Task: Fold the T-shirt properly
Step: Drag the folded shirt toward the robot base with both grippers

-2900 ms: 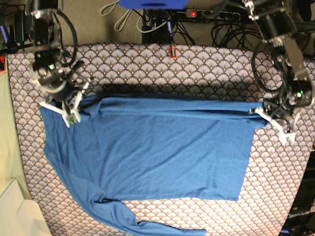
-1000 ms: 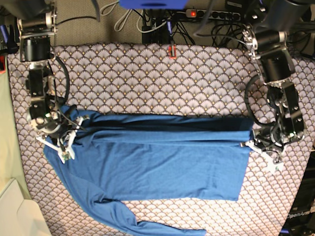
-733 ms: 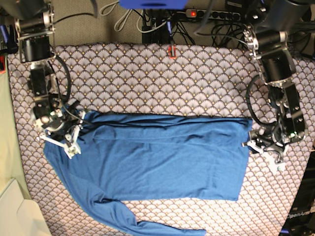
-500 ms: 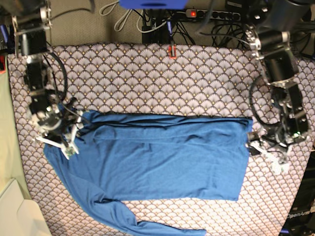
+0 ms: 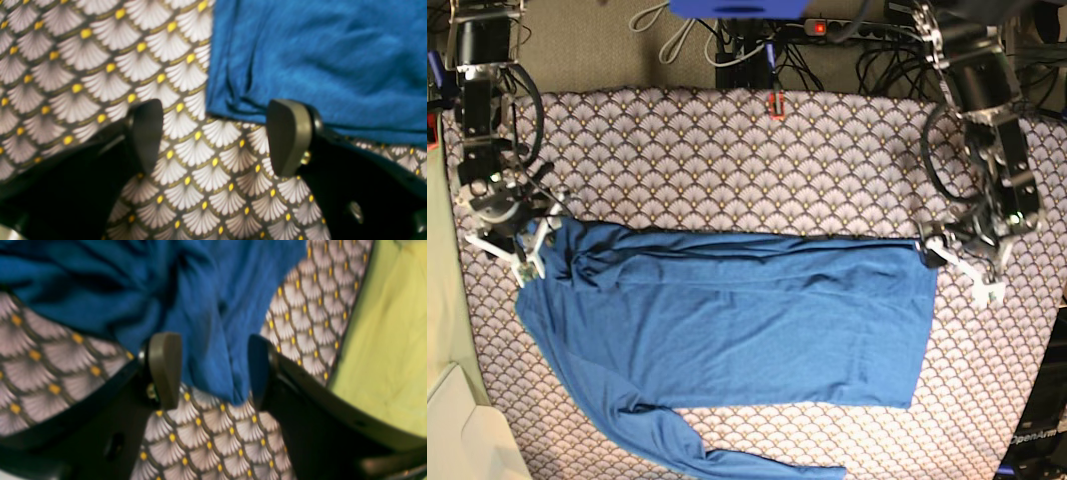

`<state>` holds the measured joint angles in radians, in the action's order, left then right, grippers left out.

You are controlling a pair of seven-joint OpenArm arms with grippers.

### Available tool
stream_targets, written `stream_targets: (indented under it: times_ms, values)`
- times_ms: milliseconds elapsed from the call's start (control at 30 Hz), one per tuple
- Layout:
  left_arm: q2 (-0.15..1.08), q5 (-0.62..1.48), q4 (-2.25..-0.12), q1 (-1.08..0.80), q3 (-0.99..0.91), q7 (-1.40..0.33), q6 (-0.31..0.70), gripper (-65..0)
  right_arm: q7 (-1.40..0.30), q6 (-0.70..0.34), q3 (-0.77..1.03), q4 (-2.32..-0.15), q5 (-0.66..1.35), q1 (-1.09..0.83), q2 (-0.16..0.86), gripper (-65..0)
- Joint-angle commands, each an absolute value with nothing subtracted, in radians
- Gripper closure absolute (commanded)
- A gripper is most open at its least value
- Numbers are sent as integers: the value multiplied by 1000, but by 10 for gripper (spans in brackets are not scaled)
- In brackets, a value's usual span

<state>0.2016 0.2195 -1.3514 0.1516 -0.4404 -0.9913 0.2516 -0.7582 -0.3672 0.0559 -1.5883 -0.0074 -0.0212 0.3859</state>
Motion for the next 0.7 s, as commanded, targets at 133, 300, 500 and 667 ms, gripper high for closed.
stream_targets:
  times_ms: [133, 300, 500, 667]
  values:
    - [186, 213, -1354, 153, -440, -946, 251, -470, -737, -363, 74, -1603, -8, -7, 403, -328]
    - [182, 217, -1342, 160, -440, -944, 251, -471, -737, -363, 74, -1604, -8, -13, 404, -328]
    - [179, 220, -1282, 162, -441, -869, 249, -470, -737, -363, 74, -1603, -8, -15, 403, -328]
    - [179, 222, -1214, 162, -441, -814, 251, -470, -739, -363, 74, -1601, -8, -15, 406, -328]
